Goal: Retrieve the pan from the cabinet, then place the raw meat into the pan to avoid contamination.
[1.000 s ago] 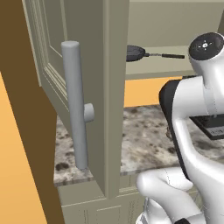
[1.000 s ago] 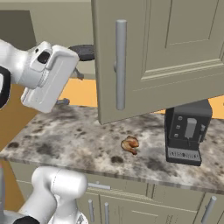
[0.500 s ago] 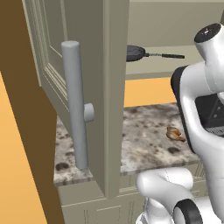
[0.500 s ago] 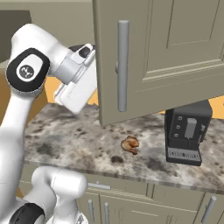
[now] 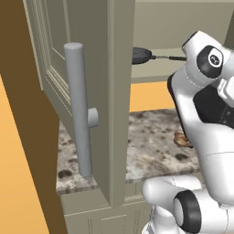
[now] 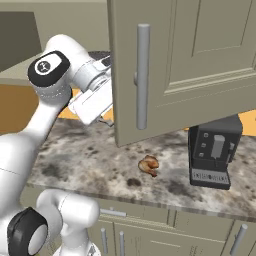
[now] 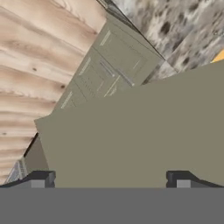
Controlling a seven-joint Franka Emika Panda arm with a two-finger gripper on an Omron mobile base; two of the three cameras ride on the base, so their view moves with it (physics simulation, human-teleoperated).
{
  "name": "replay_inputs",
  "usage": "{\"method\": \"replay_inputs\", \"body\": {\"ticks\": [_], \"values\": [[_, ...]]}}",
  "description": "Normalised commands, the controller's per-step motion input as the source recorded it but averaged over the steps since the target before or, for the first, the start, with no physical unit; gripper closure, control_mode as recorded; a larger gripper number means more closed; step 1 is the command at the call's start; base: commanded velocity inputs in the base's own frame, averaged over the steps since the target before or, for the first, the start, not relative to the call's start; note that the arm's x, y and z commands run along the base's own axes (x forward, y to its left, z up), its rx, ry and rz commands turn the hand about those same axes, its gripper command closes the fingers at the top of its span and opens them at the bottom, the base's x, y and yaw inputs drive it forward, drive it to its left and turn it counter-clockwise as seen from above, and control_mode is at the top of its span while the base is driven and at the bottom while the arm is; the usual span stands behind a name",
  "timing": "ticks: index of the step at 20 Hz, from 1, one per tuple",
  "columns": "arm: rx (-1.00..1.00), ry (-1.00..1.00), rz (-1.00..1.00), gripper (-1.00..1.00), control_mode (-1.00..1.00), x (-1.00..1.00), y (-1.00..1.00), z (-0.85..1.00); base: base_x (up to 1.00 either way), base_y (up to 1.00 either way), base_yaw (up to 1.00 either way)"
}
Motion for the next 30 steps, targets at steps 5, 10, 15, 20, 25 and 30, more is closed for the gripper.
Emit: {"method": "replay_inputs", "body": {"ticks": [5, 10, 15, 20, 25, 30], "values": [[0.0, 0.06, -0.16, -1.0, -1.0, -0.36, -0.7, -0.02, 0.0, 0.0, 0.0], [0.03, 0.0, -0.07, -1.0, -1.0, -0.55, -0.89, -0.02, 0.0, 0.0, 0.0], [0.02, 0.0, -0.09, -1.0, -1.0, -0.41, -0.97, -0.12, 0.0, 0.0, 0.0], [0.04, 0.0, -0.06, -1.0, -1.0, -0.24, -0.75, -0.15, 0.0, 0.0, 0.0], [0.05, 0.0, 0.0, -1.0, -1.0, -0.01, -0.68, -0.1, 0.0, 0.0, 0.0], [0.06, 0.0, 0.0, -1.0, -1.0, 0.0, -0.71, -0.13, 0.0, 0.0, 0.0]]}}
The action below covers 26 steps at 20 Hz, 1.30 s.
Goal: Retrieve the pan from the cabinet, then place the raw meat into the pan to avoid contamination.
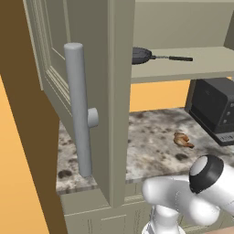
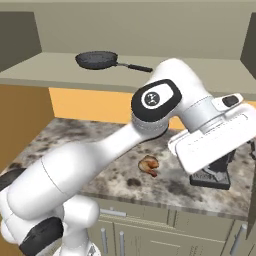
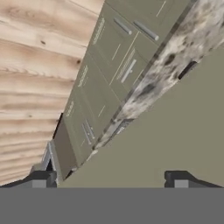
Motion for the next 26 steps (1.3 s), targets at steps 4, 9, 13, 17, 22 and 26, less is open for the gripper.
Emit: {"method": "replay_inputs", "body": {"ticks": [4, 9, 13, 17, 22, 26], "values": [[0.06, -0.03, -0.04, -1.0, -1.0, 0.01, -0.16, -0.09, 0.0, 0.0, 0.0], [0.07, -0.03, -0.07, -1.0, -1.0, -0.07, 0.39, 0.08, 0.0, 0.0, 0.0], [0.01, -0.15, -0.06, -1.0, -1.0, -0.12, 0.9, 0.24, 0.0, 0.0, 0.0], [0.05, -0.25, -0.03, -1.0, -1.0, 0.0, 0.98, 0.04, 0.0, 0.0, 0.0], [0.07, -0.28, 0.0, -1.0, -1.0, -0.03, 1.0, 0.0, 0.0, 0.0, 0.0], [0.11, -0.3, 0.0, -1.0, -1.0, -0.06, 0.96, 0.0, 0.0, 0.0, 0.0]]}}
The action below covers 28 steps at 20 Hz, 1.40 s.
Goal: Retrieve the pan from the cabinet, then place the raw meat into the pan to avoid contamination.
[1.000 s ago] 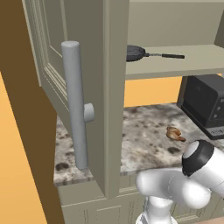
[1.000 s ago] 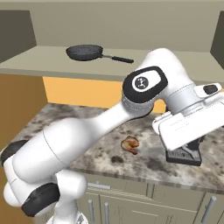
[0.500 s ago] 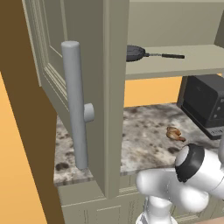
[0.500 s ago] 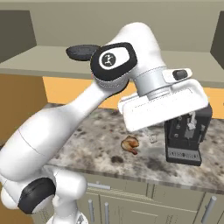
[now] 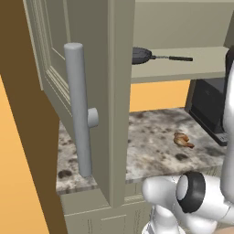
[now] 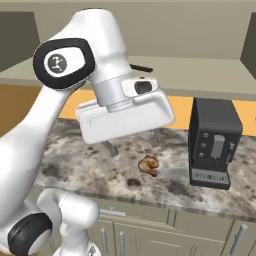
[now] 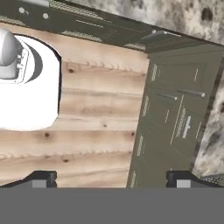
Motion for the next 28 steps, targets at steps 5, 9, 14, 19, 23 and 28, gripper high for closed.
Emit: {"method": "replay_inputs", "body": {"ticks": [5, 9, 14, 19, 23, 28], "values": [[0.17, -0.32, 0.08, -1.0, -1.0, -0.01, 0.65, 0.08, 0.0, 0.0, 0.0], [0.24, -0.33, 0.11, -1.0, -1.0, 0.18, 0.32, 0.23, 0.0, 0.0, 0.0], [0.25, -0.28, 0.18, -1.0, -1.0, 0.29, 0.34, 0.21, 0.0, 0.0, 0.0], [0.19, -0.26, 0.24, -1.0, -1.0, 0.29, 0.23, 0.13, 0.0, 0.0, 0.0], [0.05, -0.2, 0.25, -1.0, -1.0, 0.49, 0.11, -0.08, 0.0, 0.0, 0.0], [0.01, -0.26, 0.07, -1.0, -1.0, 0.67, 0.05, -0.23, 0.0, 0.0, 0.0]]}}
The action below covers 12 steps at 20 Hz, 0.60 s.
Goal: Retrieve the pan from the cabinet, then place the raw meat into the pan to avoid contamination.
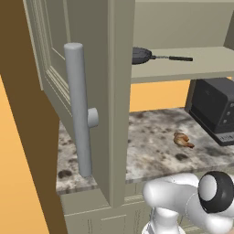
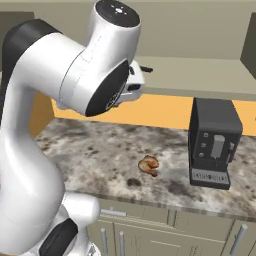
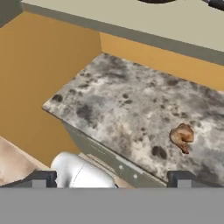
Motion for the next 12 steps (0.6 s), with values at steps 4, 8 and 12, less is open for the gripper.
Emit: {"method": "replay_inputs", "body": {"ticks": [4, 8, 12], "values": [[0.04, -0.27, -0.01, -1.0, -1.0, 0.63, -0.08, -0.24, 0.0, 0.0, 0.0], [0.16, -0.18, -0.02, -1.0, -1.0, 0.49, -0.17, 0.03, 0.0, 0.0, 0.0], [0.14, -0.01, 0.0, -1.0, -1.0, 0.35, -0.06, 0.4, 0.0, 0.0, 0.0]]}}
